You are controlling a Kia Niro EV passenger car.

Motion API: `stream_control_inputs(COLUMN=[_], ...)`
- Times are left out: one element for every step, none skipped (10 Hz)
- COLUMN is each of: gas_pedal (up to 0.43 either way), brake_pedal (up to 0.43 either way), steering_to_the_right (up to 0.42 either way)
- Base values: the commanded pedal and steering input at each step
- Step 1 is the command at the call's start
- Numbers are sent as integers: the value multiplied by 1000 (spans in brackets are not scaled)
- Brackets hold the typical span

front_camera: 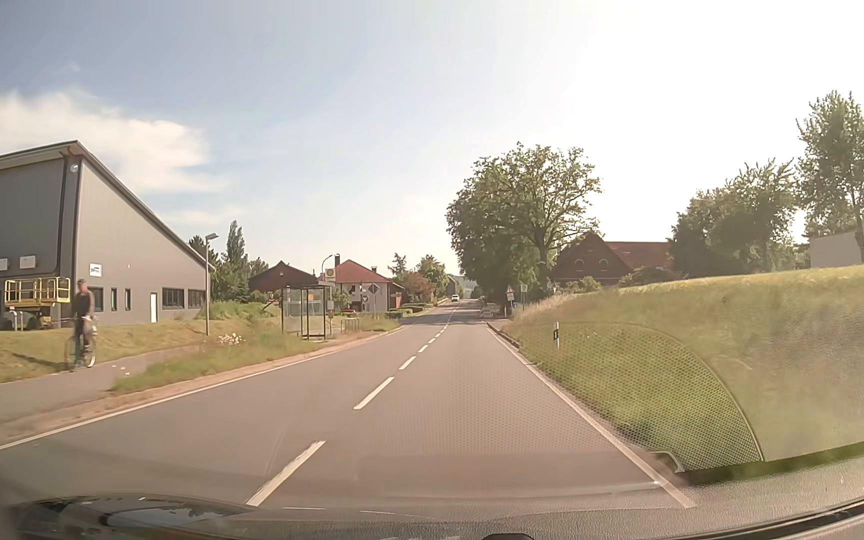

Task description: Follow the waypoints while adhering to traffic rules and regulations

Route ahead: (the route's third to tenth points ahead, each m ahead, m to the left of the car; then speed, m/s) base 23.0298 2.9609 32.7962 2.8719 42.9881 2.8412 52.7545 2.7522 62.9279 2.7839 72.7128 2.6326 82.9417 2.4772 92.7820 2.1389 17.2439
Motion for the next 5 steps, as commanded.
stream_control_inputs(gas_pedal=[138,138,138,138,138], brake_pedal=[0,0,0,0,0], steering_to_the_right=[-3,-3,-3,-3,-3])
